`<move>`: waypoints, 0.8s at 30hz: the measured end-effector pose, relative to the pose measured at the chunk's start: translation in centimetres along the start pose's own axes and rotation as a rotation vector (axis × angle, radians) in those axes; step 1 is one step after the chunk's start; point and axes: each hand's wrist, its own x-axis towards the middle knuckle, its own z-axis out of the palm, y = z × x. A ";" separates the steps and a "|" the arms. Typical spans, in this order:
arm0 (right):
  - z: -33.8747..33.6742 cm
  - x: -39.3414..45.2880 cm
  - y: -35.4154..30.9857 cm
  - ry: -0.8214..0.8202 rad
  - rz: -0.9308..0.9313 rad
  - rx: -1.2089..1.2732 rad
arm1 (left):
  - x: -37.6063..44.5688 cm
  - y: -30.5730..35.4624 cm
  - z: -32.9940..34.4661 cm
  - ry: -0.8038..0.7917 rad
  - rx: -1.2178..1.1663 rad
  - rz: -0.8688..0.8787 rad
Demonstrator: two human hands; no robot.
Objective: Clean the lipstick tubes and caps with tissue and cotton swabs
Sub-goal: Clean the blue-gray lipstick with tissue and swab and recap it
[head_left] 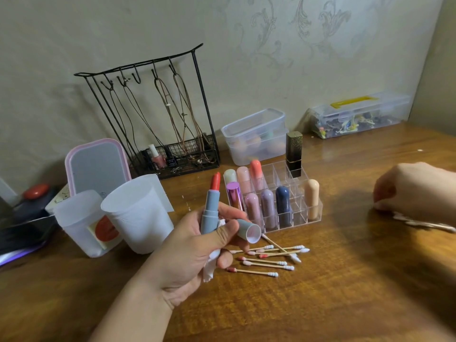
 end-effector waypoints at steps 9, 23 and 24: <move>-1.1 0.0 1.9 0.040 0.038 0.074 | 0.0 0.2 0.1 0.017 -0.063 -0.026; -0.1 0.3 1.5 -0.002 0.060 0.028 | 0.0 -0.1 0.4 0.017 -0.021 -0.055; -0.1 0.2 1.3 -0.009 0.059 0.035 | -0.1 -0.1 0.4 0.018 -0.021 -0.057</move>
